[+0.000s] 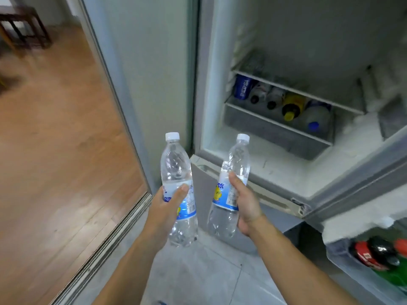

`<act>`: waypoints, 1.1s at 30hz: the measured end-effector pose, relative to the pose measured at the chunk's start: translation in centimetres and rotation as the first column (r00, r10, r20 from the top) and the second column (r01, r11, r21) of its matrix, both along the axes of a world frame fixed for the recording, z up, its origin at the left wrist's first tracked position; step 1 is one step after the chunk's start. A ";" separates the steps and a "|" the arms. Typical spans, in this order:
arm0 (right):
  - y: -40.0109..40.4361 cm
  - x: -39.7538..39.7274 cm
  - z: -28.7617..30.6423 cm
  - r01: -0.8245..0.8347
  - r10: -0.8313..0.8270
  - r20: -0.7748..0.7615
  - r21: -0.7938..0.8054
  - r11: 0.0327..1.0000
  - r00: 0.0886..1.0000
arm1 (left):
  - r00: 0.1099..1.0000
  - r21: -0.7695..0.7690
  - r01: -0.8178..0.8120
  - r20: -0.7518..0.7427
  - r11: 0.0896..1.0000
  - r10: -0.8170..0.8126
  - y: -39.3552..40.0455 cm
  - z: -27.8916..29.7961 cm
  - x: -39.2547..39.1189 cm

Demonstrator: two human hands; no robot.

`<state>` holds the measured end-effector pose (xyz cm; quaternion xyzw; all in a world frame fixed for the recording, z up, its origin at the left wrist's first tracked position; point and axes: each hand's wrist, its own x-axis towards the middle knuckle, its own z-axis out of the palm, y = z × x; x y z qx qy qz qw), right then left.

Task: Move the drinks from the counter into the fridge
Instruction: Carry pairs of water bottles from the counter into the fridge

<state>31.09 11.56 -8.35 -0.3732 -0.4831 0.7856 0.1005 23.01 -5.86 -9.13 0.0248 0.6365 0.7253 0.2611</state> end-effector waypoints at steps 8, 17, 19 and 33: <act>5.7 -3.5 5.2 0.315 -0.338 -0.112 -0.181 0.932 0.934 | 0.956 0.162 0.285 0.028 0.945 -0.293 7.9 4.7 -7.6; 15.7 -7.2 11.6 0.392 -0.384 -0.268 -0.026 0.920 0.883 | 0.920 0.163 0.389 -0.118 0.907 -0.373 20.0 10.0 -14.2; 18.1 -8.7 12.9 0.377 -0.360 -0.280 0.005 0.926 0.890 | 0.930 0.147 0.348 -0.175 0.926 -0.322 23.1 11.3 -15.8; 32.8 -20.3 17.0 0.430 -0.293 -0.328 0.518 0.740 0.898 | 0.712 0.041 0.349 -0.661 0.936 -0.236 40.3 17.7 -24.4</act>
